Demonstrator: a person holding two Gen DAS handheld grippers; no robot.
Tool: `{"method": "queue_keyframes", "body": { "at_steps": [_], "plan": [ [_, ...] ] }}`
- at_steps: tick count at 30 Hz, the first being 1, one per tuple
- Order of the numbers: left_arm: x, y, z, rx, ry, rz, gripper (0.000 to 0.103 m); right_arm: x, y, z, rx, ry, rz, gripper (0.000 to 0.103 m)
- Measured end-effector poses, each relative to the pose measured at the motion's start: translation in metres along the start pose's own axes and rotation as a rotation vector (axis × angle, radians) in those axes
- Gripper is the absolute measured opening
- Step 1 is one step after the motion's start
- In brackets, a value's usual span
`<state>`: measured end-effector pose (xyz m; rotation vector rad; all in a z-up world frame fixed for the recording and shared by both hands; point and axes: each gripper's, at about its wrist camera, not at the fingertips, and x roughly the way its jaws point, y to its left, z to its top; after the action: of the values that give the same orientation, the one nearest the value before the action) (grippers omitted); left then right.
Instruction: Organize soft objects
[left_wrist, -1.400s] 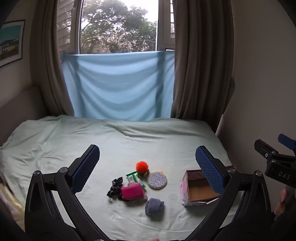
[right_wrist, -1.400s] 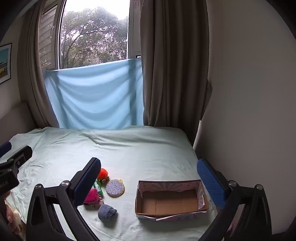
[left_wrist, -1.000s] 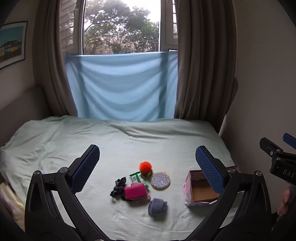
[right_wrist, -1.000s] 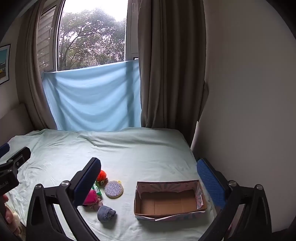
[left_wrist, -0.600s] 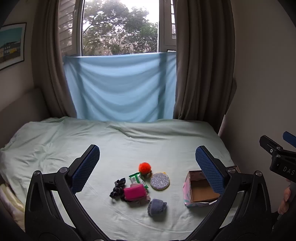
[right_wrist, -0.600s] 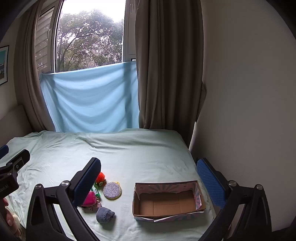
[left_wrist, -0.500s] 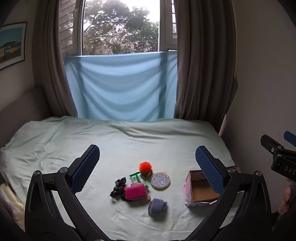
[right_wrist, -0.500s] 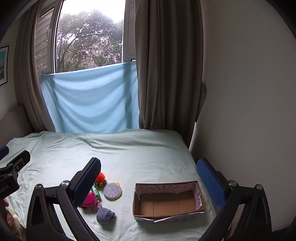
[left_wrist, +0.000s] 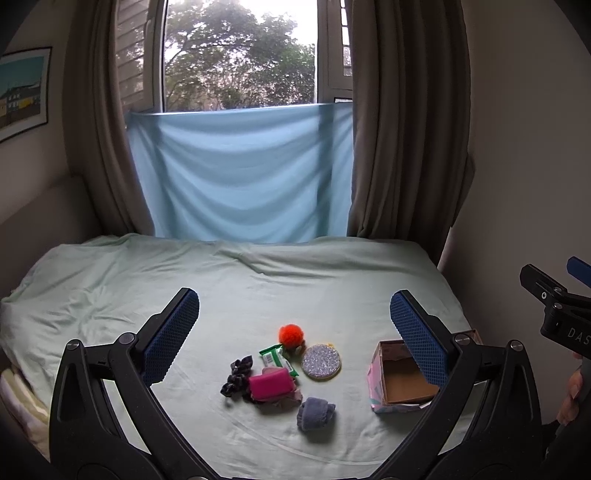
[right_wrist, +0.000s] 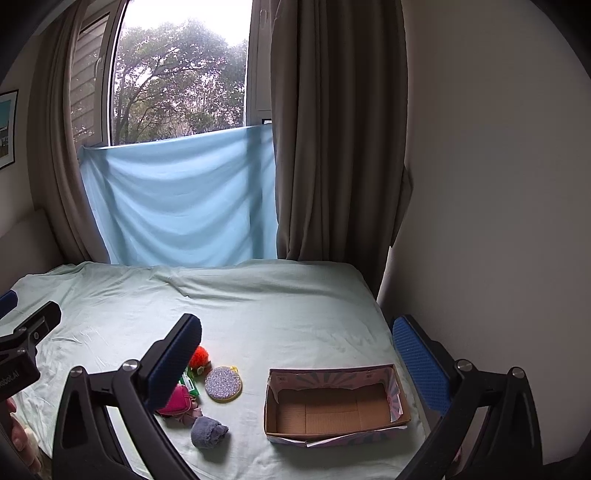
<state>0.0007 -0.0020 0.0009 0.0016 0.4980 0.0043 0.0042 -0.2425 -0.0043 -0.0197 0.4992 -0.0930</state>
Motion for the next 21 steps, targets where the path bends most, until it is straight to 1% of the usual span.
{"method": "queue_keyframes", "body": {
  "at_steps": [21],
  "plan": [
    [-0.0044,0.0032,0.0027,-0.002,-0.013,-0.003,0.103,0.0052,-0.0003,-0.0040,0.004,-0.007,0.009,0.103]
  ]
}}
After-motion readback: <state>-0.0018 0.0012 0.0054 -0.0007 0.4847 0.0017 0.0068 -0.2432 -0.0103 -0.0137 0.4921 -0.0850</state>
